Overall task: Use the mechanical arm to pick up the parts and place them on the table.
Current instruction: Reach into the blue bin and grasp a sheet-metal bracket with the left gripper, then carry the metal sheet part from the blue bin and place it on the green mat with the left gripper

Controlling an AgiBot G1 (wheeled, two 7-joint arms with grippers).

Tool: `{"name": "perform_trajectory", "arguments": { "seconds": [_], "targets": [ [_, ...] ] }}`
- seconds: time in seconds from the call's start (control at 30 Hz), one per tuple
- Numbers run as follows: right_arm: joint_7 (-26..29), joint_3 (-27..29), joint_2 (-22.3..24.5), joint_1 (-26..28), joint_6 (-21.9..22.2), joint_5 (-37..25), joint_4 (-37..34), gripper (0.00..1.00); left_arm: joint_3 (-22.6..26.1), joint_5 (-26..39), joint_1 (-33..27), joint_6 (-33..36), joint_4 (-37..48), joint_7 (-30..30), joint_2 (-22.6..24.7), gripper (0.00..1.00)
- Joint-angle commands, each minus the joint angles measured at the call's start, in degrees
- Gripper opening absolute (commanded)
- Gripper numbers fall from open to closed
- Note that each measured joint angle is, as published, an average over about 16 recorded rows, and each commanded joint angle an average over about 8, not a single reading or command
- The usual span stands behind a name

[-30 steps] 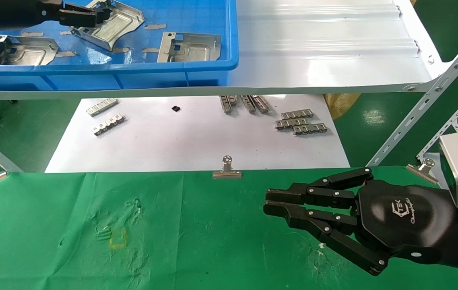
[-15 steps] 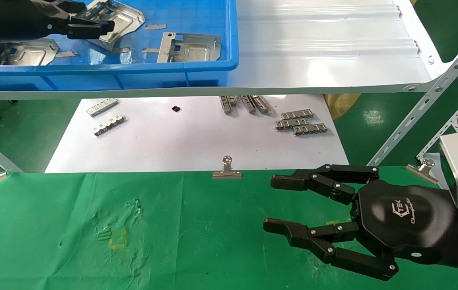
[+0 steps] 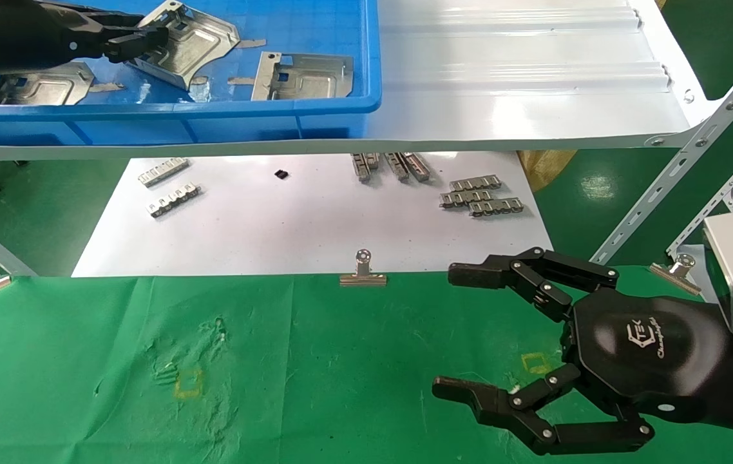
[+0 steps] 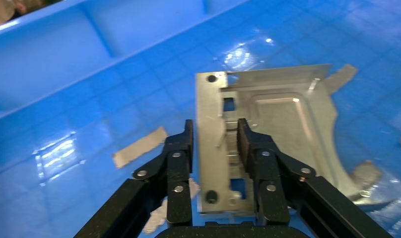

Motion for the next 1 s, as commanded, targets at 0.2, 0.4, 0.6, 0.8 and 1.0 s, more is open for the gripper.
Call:
{"name": "perform_trajectory", "arguments": {
  "seconds": [0.2, 0.4, 0.6, 0.8, 1.0],
  "targets": [
    [0.00, 0.00, 0.00, 0.00, 0.00, 0.00, 0.00, 1.00, -0.62, -0.89, 0.35, -1.32, -0.16, 0.45, 0.11, 0.00],
    [0.00, 0.00, 0.00, 0.00, 0.00, 0.00, 0.00, 1.00, -2.94, -4.27, 0.20, 2.52, -1.53, 1.56, -1.06, 0.00],
    [0.00, 0.00, 0.00, 0.00, 0.00, 0.00, 0.00, 1.00, -5.19, -7.83, -0.36, 13.83, -4.22, 4.35, -3.38, 0.00],
    [0.00, 0.00, 0.00, 0.00, 0.00, 0.00, 0.00, 1.00, -5.85, -9.63, 0.17, 29.79, -6.86, 8.07, -5.38, 0.00],
    [0.00, 0.00, 0.00, 0.00, 0.00, 0.00, 0.00, 1.00, -5.13, -11.21, 2.39, 37.20, -10.96, 11.44, -7.20, 0.00]
  ]
}}
